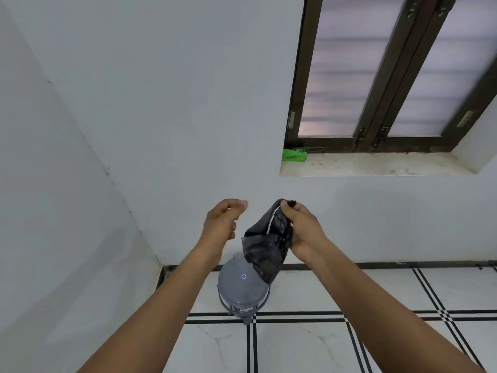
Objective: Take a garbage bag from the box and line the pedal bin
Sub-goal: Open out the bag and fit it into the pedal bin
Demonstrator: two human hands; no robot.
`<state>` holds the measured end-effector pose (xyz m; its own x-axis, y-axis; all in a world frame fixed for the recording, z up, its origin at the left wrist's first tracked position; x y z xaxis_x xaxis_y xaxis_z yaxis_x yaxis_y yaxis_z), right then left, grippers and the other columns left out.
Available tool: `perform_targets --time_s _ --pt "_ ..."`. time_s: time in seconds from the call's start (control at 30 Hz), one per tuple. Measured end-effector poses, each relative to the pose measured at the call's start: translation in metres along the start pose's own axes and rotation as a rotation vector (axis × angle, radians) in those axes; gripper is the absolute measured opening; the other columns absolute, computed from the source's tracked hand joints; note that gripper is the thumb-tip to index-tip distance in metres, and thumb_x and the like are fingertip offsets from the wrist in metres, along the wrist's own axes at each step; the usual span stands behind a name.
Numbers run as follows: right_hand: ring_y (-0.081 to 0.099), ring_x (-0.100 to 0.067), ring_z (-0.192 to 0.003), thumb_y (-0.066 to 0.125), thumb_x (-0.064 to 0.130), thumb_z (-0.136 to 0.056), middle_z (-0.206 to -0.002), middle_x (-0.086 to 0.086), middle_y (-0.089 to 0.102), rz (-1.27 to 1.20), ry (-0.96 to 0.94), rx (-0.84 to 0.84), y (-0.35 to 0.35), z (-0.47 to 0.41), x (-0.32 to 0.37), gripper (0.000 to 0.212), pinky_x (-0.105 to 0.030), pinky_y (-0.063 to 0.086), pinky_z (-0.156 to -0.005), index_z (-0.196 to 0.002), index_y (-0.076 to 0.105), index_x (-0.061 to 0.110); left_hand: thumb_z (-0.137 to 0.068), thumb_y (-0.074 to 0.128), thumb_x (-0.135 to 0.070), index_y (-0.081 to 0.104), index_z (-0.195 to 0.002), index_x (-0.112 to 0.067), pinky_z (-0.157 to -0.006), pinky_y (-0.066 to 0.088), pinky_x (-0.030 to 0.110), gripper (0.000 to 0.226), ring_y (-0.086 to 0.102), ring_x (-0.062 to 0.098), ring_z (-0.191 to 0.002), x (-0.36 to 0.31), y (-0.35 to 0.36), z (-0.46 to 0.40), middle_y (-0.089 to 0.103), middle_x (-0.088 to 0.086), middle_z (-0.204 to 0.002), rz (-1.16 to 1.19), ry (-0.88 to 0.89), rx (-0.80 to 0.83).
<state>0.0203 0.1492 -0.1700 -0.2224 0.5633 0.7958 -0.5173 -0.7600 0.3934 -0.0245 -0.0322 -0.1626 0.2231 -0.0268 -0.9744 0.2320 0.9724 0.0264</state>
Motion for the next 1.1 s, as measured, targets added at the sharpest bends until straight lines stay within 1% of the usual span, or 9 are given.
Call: perform_targets --time_s 0.1,0.17,0.33,0.47,0.63,0.73,0.77,0.9,1.1 --pt "0.072 -0.022 -0.072 0.081 0.020 -0.086 -0.088 -0.009 0.074 0.039 -0.022 0.056 0.012 0.003 -0.003 0.030 -0.036 0.060 -0.065 -0.107 0.062 0.011 -0.072 0.080 -0.065 0.073 -0.095 -0.023 -0.067 0.054 0.028 0.048 0.072 0.017 -0.072 -0.008 0.022 0.004 0.075 -0.005 -0.079 -0.443 0.027 0.162" --pt "0.071 -0.022 -0.069 0.083 0.017 -0.084 -0.089 -0.010 0.072 0.026 -0.014 0.074 0.014 0.004 -0.002 0.040 -0.035 0.059 -0.063 -0.111 0.053 0.013 -0.073 0.087 -0.048 0.073 -0.095 -0.016 -0.075 0.063 0.036 0.041 0.077 0.024 -0.080 -0.001 0.030 0.001 0.080 0.006 -0.083 -0.562 -0.030 0.210" --pt "0.077 -0.027 -0.090 0.077 -0.007 -0.083 -0.107 -0.018 0.072 0.105 0.012 0.204 0.007 0.009 0.008 0.045 -0.032 0.063 -0.071 -0.119 0.054 0.004 -0.088 0.071 -0.006 0.073 -0.099 -0.008 -0.085 0.064 0.046 0.011 0.077 0.029 -0.084 0.009 0.028 -0.006 0.078 0.018 -0.094 -0.306 -0.066 0.096" --pt "0.073 -0.014 -0.083 0.079 0.001 -0.084 -0.097 -0.010 0.075 0.345 0.042 0.197 0.001 0.007 0.006 0.023 -0.023 0.060 -0.076 -0.106 0.071 0.001 -0.095 0.057 -0.006 0.066 -0.100 -0.017 -0.069 0.054 0.031 0.015 0.067 0.022 -0.078 0.011 0.030 -0.006 0.072 0.012 -0.095 -0.211 -0.096 0.036" --pt "0.062 -0.012 -0.064 0.084 0.024 -0.084 -0.079 -0.002 0.071 0.299 0.073 0.043 0.003 0.003 0.002 0.025 -0.027 0.059 -0.067 -0.101 0.073 0.010 -0.087 0.074 -0.050 0.064 -0.110 -0.027 -0.085 0.055 0.030 0.033 0.070 0.016 -0.095 0.014 0.030 -0.001 0.072 -0.001 -0.105 -0.407 0.073 0.148" --pt "0.060 -0.013 -0.061 0.086 0.030 -0.080 -0.080 -0.004 0.070 0.260 0.077 0.000 0.002 0.003 0.003 0.029 -0.029 0.061 -0.067 -0.093 0.070 0.010 -0.085 0.078 -0.026 0.071 -0.098 -0.023 -0.068 0.048 0.010 0.015 0.069 0.012 -0.084 0.016 0.024 -0.003 0.072 -0.008 -0.090 -0.659 0.256 0.114" --pt "0.059 -0.012 -0.060 0.087 0.031 -0.079 -0.079 -0.003 0.069 0.252 0.074 -0.008 0.002 0.004 0.003 0.031 -0.029 0.061 -0.066 -0.091 0.069 0.010 -0.089 0.071 -0.021 0.072 -0.092 -0.020 -0.064 0.047 0.009 0.003 0.069 0.013 -0.080 0.015 0.022 -0.002 0.072 -0.009 -0.085 -0.687 0.272 0.090" --pt "0.057 -0.012 -0.066 0.089 0.036 -0.075 -0.078 -0.002 0.065 0.201 0.099 0.007 0.003 0.005 -0.001 0.036 -0.026 0.059 -0.066 -0.089 0.067 0.011 -0.095 0.057 -0.025 0.065 -0.076 -0.004 -0.062 0.048 0.033 0.030 0.057 0.017 -0.060 0.013 0.021 0.001 0.065 0.000 -0.068 -0.625 0.126 0.238" --pt "0.072 -0.015 -0.098 0.086 0.031 -0.080 -0.103 0.001 0.079 0.183 0.094 0.202 0.000 0.013 -0.002 0.040 -0.031 0.059 -0.084 -0.113 0.071 0.014 -0.088 0.075 -0.033 0.072 -0.075 0.000 -0.054 0.044 0.027 0.036 0.056 0.012 -0.054 0.016 0.013 0.001 0.070 0.017 -0.068 -0.540 0.151 0.081"
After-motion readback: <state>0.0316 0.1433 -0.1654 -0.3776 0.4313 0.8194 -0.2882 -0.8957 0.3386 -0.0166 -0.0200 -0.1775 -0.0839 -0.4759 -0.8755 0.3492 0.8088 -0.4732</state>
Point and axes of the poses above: each hand's wrist, its own z-axis away from the middle knuckle, its own y-axis out of the palm, x = y × z, the point moved 1 cm from there along -z, towards the middle knuckle
